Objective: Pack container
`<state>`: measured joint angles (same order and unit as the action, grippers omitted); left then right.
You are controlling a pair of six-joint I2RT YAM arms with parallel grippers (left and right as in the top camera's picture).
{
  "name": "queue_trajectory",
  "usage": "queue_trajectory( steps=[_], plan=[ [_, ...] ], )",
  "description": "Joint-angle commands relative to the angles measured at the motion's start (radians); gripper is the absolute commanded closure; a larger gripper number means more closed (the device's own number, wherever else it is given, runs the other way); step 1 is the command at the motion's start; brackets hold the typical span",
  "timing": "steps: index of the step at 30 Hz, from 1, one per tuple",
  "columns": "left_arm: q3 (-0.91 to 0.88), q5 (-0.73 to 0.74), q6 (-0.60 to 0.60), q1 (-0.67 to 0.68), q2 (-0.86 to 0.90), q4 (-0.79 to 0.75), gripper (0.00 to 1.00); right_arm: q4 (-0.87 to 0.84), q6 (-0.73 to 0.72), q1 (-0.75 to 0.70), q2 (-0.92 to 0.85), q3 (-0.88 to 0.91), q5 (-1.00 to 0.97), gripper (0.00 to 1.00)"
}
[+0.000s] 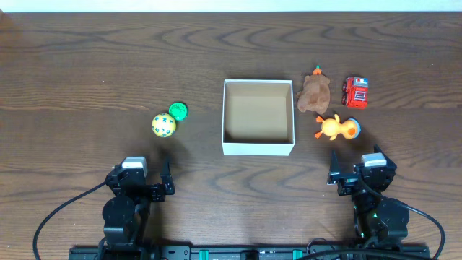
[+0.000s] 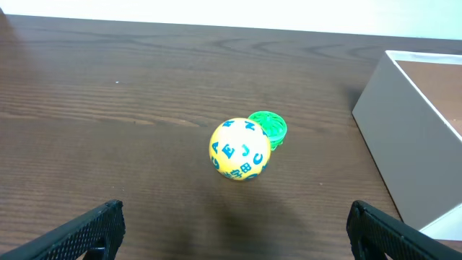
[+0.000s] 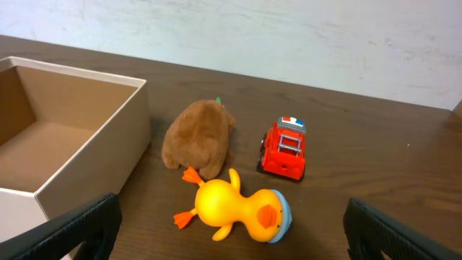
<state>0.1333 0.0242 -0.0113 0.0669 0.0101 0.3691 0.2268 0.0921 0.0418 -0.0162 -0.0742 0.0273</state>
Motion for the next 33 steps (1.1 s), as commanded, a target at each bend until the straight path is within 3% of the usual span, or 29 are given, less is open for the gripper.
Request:
queue_trajectory(
  steps=[1, 22, 24, 29, 33],
  plan=[
    [-0.021, 0.011, -0.009, -0.005, -0.006, 0.003, 0.02, -0.002, 0.014, 0.005, 0.010, 0.005, 0.007, 0.01],
    [-0.021, 0.002, -0.001, -0.005, -0.006, 0.002, 0.02, -0.002, 0.014, 0.005, 0.010, 0.005, 0.007, 0.01],
    [-0.021, 0.003, -0.002, -0.005, -0.006, -0.020, 0.02, -0.066, 0.011, 0.005, 0.010, 0.005, 0.010, 0.01],
    [-0.021, 0.049, -0.012, -0.005, -0.006, -0.011, 0.02, -0.174, -0.204, 0.005, 0.010, 0.005, 0.237, 0.01],
    [-0.019, 0.073, -0.021, -0.005, -0.002, -0.006, 0.02, -0.217, -0.324, 0.005, 0.010, 0.005, 0.296, 0.01]
  ],
)
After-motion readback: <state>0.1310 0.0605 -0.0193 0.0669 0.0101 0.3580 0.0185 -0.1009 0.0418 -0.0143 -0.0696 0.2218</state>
